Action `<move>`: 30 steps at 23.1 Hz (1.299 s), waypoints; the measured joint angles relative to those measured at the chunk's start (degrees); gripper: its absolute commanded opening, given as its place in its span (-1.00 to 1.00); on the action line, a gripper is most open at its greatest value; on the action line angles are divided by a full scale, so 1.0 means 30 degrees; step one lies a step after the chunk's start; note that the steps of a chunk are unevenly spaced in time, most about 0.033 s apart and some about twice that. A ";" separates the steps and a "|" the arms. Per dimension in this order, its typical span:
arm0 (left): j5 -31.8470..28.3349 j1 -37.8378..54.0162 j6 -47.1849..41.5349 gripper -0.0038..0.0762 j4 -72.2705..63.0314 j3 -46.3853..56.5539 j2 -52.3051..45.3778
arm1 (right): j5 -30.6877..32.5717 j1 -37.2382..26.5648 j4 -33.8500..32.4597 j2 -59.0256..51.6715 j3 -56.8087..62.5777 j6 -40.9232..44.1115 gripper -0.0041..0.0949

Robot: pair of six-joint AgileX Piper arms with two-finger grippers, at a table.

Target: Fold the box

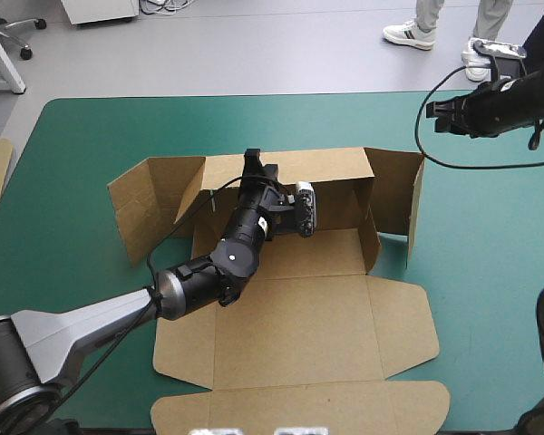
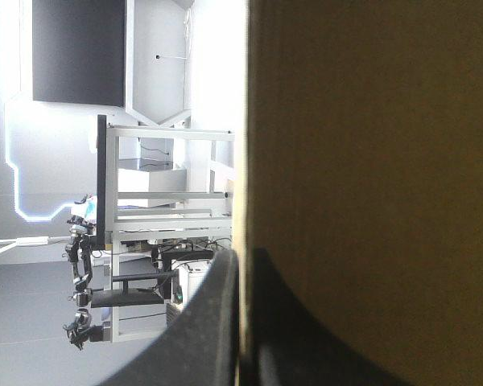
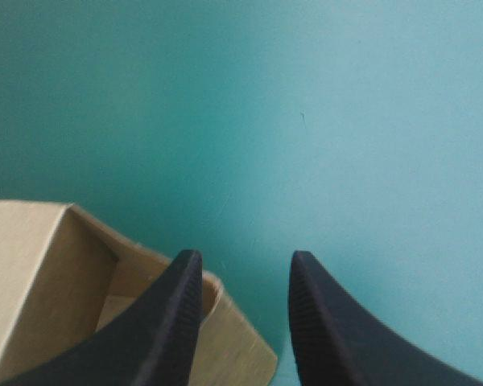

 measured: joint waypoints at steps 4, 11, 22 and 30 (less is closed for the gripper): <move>0.0023 0.0000 0.0000 -0.94 0.0022 0.0000 0.0003 | 0.0078 0.0011 0.0052 0.3422 -0.2225 0.0129 -0.24; 0.0045 0.0000 -0.0020 -0.94 0.0022 0.0000 0.0019 | 0.0078 0.0763 0.0730 0.5426 -0.2333 0.0064 -0.24; 0.0166 0.0000 -0.0040 -0.94 0.0041 0.0000 0.0038 | -0.0066 0.1791 0.0655 0.3403 0.2202 -0.1581 -0.24; 0.0182 0.0000 -0.0139 -0.94 0.0041 0.0000 0.0038 | -0.2165 0.1791 0.1611 0.0585 0.6243 -0.3180 -0.24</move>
